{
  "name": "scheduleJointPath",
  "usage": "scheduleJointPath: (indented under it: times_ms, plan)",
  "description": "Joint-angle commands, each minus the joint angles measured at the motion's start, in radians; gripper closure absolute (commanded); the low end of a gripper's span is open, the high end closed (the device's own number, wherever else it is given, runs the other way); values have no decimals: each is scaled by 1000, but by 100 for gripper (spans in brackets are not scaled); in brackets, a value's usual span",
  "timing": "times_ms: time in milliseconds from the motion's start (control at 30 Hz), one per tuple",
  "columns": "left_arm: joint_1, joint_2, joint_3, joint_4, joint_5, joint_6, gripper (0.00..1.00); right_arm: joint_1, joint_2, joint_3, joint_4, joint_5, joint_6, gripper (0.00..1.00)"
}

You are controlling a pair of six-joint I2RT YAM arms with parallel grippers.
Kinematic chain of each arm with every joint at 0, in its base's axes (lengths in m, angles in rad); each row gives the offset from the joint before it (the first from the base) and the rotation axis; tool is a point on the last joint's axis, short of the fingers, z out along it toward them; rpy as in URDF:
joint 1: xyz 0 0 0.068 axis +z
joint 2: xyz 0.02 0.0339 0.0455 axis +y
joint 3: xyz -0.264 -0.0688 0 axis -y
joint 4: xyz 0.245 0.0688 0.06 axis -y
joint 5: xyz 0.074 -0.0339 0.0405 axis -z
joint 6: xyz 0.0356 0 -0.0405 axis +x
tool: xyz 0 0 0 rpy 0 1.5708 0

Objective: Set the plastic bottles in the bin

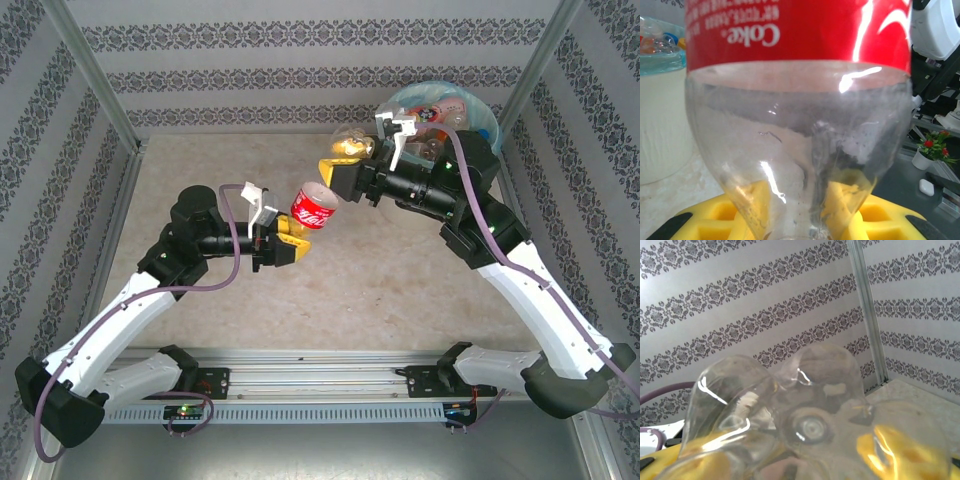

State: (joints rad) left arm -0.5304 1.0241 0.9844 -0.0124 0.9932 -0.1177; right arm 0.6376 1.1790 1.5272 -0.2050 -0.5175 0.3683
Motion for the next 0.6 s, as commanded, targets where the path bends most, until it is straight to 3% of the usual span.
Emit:
scheduleJointPath:
  times_ms: [0, 33, 67, 133, 167, 367, 433, 567]
  plan:
    - [-11, -14, 24, -19, -61, 53, 88, 6, -21, 37, 22, 19, -16, 51]
    - [-11, -21, 17, -7, -89, 49, 61, 5, -29, 37, 10, 46, -27, 52]
    - [-11, -34, 8, 10, -121, 45, 42, 4, -41, 37, -2, 82, -45, 55]
    - [-12, -58, -17, 67, -186, 17, 14, 3, -59, 48, -48, 201, -83, 56]
    - [-11, -74, -34, 104, -219, 1, 8, -1, -68, 56, -73, 289, -109, 56]
    - [-11, -121, -56, 175, -323, -1, 0, -53, -40, 134, -100, 856, -425, 58]
    - [-11, -121, -45, 156, -333, 3, 0, -111, 1, 170, -62, 937, -522, 57]
    - [-11, -123, -34, 132, -338, 5, 0, -269, 93, 274, -19, 968, -572, 62]
